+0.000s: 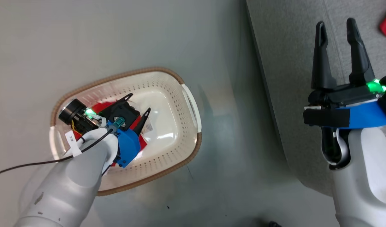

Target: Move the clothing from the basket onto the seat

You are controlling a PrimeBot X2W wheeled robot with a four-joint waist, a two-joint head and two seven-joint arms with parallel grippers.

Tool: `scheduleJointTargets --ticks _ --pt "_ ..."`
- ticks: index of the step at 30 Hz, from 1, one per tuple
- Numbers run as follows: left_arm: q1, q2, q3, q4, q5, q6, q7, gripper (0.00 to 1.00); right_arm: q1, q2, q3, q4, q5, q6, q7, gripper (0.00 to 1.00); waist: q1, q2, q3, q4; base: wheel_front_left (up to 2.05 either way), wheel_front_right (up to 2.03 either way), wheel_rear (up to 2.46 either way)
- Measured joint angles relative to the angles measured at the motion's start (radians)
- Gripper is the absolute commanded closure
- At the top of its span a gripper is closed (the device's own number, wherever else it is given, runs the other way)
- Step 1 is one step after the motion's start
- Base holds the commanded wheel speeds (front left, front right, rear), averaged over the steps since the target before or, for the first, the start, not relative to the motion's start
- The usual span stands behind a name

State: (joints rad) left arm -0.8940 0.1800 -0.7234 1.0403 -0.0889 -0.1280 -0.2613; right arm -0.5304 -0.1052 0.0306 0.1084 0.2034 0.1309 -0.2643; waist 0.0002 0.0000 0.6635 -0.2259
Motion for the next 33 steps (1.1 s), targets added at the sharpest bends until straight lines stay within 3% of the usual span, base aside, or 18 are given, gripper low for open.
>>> scheduleJointTargets --ticks 8,17,33 --pt "-0.077 0.013 -0.155 0.146 -0.005 -0.001 0.03 0.0 -0.056 0.002 0.009 -0.02 0.001 0.0 0.0 0.0 0.0 0.0 0.117 -0.028 0.0 0.0 0.0" --pt "-0.137 0.03 -0.28 0.218 0.004 -0.002 0.112 0.0 -0.103 0.002 0.02 -0.035 0.001 0.0 0.0 0.0 0.0 0.0 0.216 -0.036 0.0 0.0 0.0" --pt "-0.234 0.055 -0.342 0.242 0.002 0.003 0.212 0.0 -0.143 -0.003 0.008 -0.082 0.002 0.0 0.0 0.0 -0.0001 0.0 0.355 -0.037 0.0 0.0 0.0"
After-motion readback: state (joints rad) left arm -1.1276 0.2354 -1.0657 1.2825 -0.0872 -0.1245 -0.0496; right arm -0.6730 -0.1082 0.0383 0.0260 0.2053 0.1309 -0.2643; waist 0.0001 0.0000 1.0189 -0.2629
